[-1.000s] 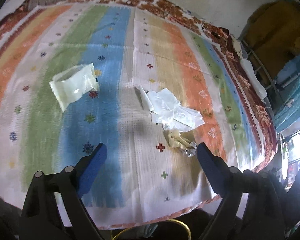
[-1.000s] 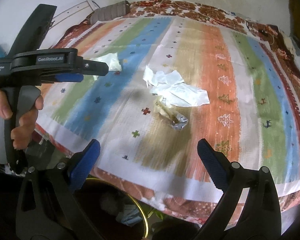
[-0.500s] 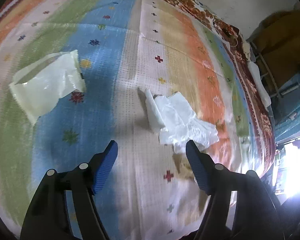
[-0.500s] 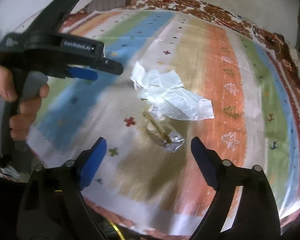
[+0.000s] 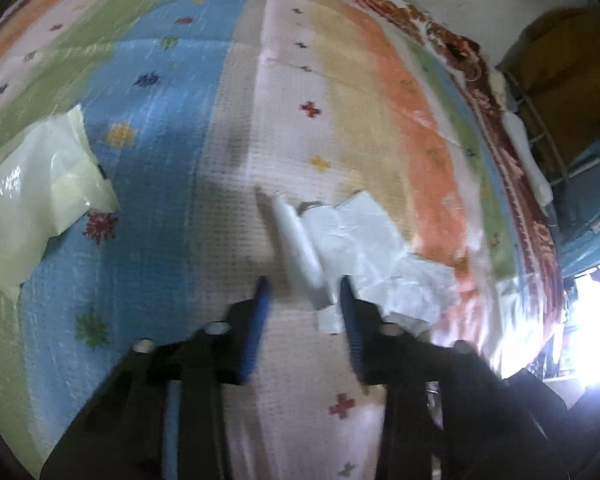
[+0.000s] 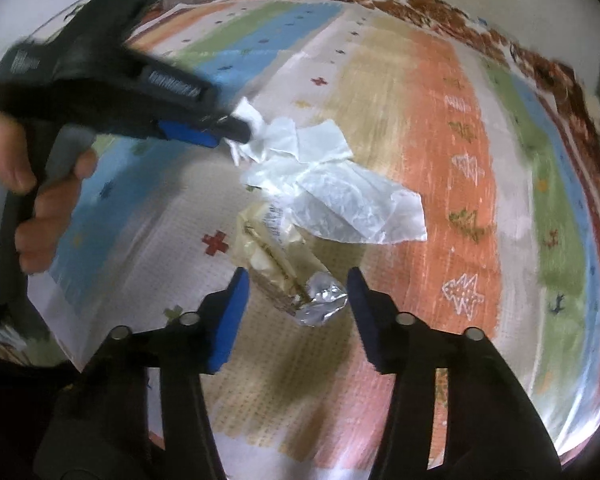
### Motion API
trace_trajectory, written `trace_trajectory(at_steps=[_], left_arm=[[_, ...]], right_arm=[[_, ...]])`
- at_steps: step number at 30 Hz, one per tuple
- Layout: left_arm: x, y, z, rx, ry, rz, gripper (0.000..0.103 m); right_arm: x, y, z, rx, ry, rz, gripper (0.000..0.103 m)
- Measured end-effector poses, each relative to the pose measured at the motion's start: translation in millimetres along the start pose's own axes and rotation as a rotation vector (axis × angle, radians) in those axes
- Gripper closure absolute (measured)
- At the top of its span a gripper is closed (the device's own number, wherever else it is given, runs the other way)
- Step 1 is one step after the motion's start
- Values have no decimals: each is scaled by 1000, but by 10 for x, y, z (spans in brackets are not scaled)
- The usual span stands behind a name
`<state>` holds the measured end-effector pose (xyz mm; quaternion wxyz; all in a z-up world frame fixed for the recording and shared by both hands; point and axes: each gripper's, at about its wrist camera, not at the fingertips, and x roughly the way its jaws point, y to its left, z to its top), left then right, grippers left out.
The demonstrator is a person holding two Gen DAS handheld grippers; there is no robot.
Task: Collect trash
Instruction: 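Grasp the yellow packet with the right tool while the left tool grasps a white tissue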
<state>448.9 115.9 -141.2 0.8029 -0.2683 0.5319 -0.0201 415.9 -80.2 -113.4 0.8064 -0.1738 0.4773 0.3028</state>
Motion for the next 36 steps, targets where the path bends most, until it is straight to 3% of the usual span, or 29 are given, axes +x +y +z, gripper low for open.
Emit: trace_trajectory(at_steps=[1,9,23,36], left_arm=[[25,31,-5,-13,8,-16,93],[-139,43,6,-3,-30,32,100],[-687,-77,-214,-4,-87,88,100],[-1267,-179,-569,-9,-110,-13,100]], right_arm=[[25,-26,-2,12,3,15,63],[106,68,41,-12,30,28,92],[-183,13,27,54,19,71,99],[-580,111,-34,84,-8,81,100]])
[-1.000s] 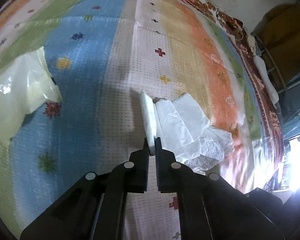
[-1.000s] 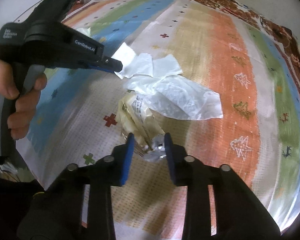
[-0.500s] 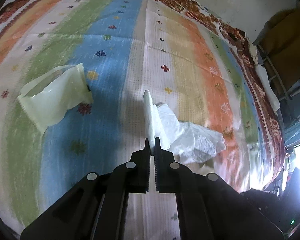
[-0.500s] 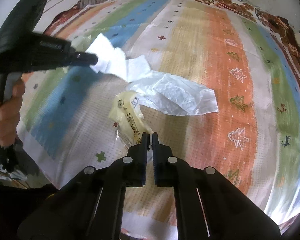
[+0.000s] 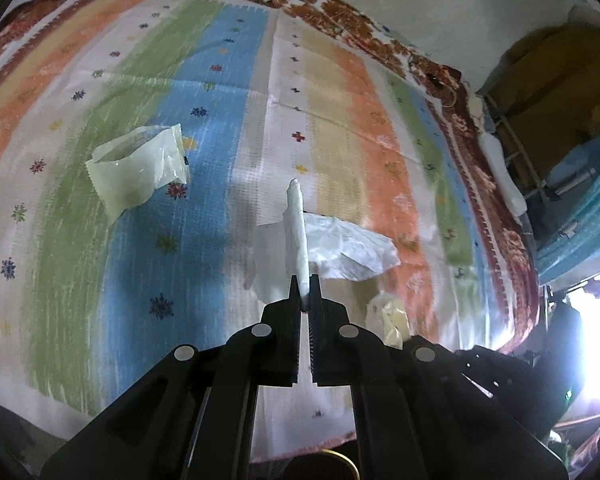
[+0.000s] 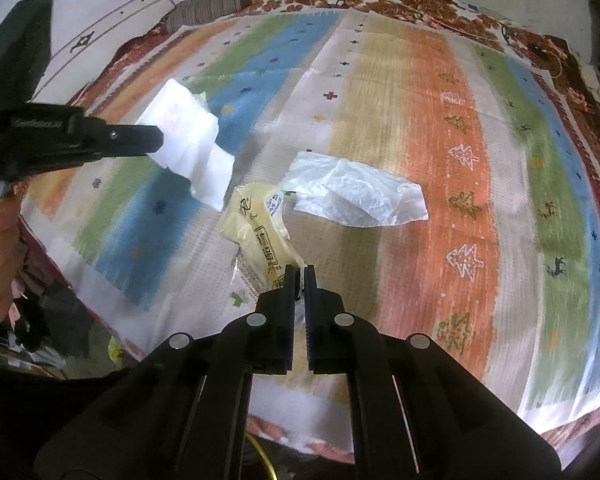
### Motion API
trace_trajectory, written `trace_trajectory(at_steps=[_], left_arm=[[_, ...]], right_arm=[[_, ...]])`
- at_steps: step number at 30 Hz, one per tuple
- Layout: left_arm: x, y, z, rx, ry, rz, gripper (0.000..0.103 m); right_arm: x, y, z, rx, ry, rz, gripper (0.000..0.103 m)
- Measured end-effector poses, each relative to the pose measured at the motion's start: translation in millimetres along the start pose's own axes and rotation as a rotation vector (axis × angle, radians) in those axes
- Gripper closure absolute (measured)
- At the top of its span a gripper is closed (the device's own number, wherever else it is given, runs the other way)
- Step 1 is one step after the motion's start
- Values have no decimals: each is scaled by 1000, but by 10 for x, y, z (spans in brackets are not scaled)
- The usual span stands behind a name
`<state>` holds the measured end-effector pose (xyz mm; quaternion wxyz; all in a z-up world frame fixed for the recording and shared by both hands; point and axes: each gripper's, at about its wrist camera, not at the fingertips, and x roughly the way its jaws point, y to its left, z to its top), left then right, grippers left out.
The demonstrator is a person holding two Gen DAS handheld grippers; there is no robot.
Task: Collect trash
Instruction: 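Grasp the yellow packet with the right tool while the left tool grasps a white tissue, then carry the yellow packet in the right tool and the tissue in the left tool to the bin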
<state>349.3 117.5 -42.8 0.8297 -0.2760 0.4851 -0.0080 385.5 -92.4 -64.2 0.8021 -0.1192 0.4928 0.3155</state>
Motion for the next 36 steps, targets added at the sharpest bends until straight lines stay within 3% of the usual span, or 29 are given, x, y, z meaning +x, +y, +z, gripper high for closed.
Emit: trace_trajectory(at_steps=[8,18,36], left_arm=[[-384,-143,-231,7,-39,-58,100],[-737,-158,-482,27,-67,-70,100],[-1339,-203,-1260,85,-131,-133,100]], right_arm=[[-230,122,-41,17,-30,14,100],[-607,262,-180,37,-73,44,100],[-1193,547,-720,79,-173,57,100]])
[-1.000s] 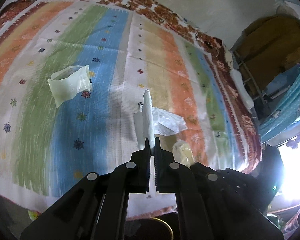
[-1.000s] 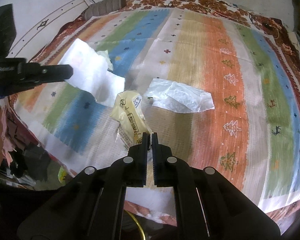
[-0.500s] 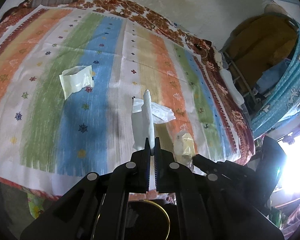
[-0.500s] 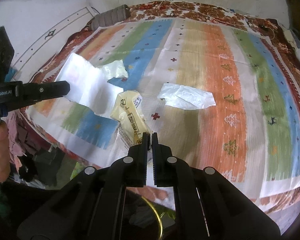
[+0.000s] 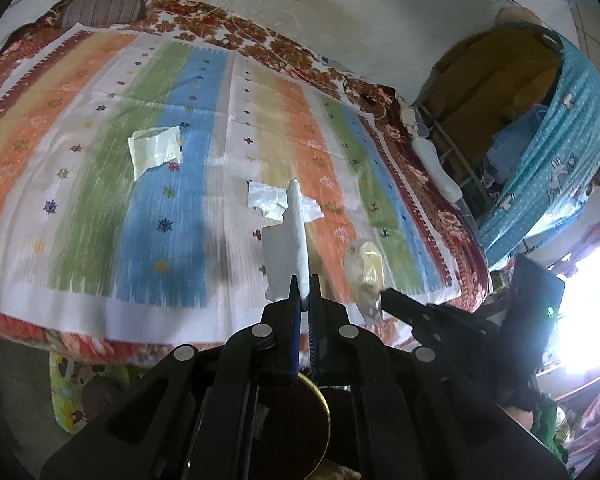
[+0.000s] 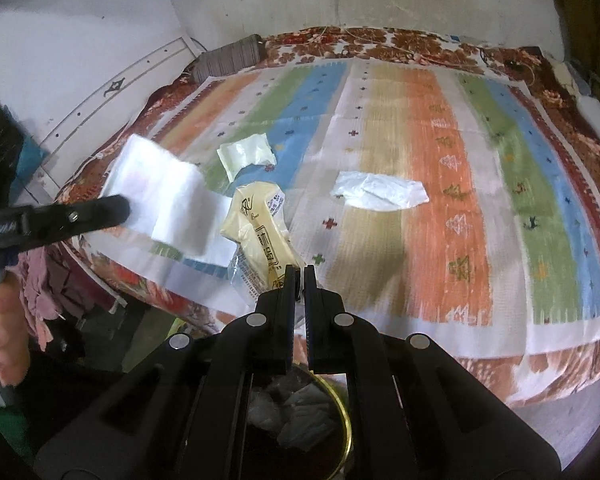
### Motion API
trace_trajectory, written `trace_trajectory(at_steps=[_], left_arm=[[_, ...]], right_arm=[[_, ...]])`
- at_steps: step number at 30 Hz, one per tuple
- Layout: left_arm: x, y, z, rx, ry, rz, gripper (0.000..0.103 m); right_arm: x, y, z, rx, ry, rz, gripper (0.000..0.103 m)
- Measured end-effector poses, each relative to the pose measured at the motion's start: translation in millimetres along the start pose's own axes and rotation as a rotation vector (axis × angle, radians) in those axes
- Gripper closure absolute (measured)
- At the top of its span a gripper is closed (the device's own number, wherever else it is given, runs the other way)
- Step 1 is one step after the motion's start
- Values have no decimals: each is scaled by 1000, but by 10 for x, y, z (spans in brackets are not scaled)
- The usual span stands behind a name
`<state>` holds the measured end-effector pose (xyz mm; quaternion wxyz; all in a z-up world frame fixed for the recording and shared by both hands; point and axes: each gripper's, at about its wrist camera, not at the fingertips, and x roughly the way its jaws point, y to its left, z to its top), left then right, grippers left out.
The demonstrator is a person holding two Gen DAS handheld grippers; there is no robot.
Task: Collect trash
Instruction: 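Carry the yellow packet in the right tool and the tissue in the left tool to the bin, then open the right tool over the bin while the left tool releases the tissue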
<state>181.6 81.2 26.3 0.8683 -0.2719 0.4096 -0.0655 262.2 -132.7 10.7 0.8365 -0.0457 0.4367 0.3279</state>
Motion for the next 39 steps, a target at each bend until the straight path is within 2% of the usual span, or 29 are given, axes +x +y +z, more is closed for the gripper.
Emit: trace_trajectory(at_steps=[9,16,25,39], left_arm=[[-163,-46,-451,18,3,-17,100],[-180,-46,-786,16,28,22,100],[-23,-27,-1088,18,102,142,100],[279,40,-1447,-20,245,236,100]], right_arm=[[-65,93,-359,18,15,14,100],[-124,122,-648,30,33,6,100],[-91,165,-1006,45,90,-14,99],[186,273,-1412,36,227,-60,99]])
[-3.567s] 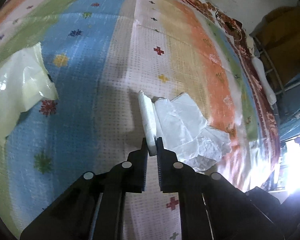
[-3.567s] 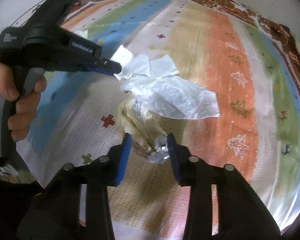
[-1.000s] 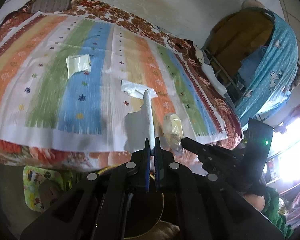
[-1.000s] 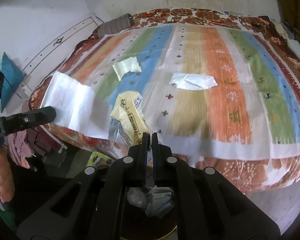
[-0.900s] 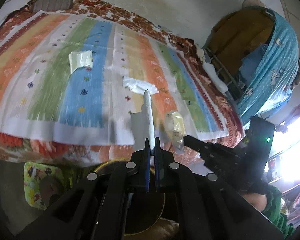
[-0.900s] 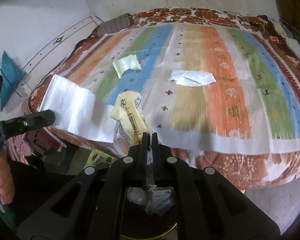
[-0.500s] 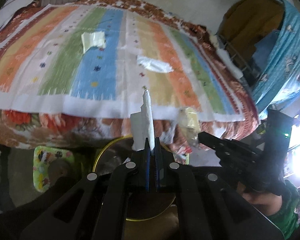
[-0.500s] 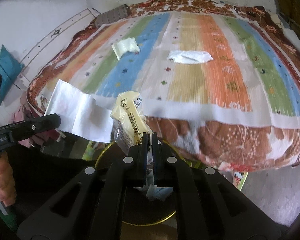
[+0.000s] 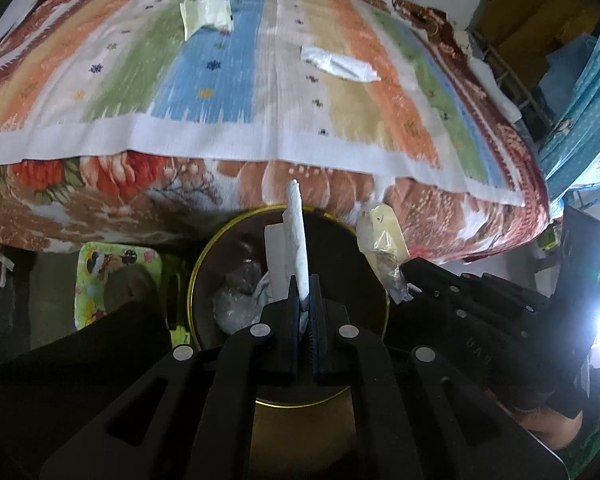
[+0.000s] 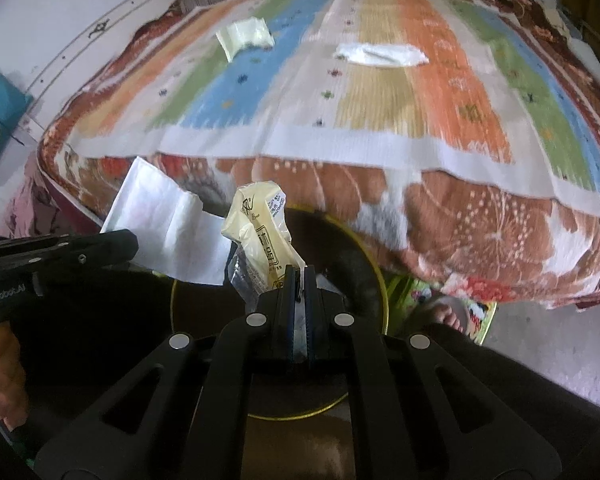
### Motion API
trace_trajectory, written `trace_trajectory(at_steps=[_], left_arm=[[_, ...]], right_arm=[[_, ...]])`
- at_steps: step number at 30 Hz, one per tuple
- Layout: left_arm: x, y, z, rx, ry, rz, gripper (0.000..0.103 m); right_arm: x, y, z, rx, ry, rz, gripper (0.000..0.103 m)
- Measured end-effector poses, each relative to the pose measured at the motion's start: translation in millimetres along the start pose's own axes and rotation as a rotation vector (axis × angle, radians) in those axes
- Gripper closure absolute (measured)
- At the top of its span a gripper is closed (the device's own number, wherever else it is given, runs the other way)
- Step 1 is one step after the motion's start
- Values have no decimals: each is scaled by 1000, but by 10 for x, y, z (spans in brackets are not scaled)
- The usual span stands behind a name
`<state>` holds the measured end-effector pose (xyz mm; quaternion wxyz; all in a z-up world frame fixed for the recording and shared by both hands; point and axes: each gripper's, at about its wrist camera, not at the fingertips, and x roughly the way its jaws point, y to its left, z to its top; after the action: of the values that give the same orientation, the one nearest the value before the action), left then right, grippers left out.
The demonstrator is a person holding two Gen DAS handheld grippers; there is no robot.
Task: Collect trash
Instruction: 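Open the right tool over the bin while the left tool releases the tissue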
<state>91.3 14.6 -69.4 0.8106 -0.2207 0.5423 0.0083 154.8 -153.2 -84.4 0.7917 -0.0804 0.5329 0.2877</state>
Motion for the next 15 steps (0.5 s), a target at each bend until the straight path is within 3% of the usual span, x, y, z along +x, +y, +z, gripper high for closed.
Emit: trace_trajectory(at_steps=[8,9,11,15], left_arm=[[170,13,-42,-16,65,20,97],[177,11,-37,-18,67,17,92],[150,29,-18,-24,51,13,62],[84,59,15,-39,24,6,57]], right_arm=[[162,-78,-62,48,68,-19,96],[186,-97,-63,62,81,-15,91],[244,-149,-62,94,108,11,80],[261,-185,-58,112,112,10,71]])
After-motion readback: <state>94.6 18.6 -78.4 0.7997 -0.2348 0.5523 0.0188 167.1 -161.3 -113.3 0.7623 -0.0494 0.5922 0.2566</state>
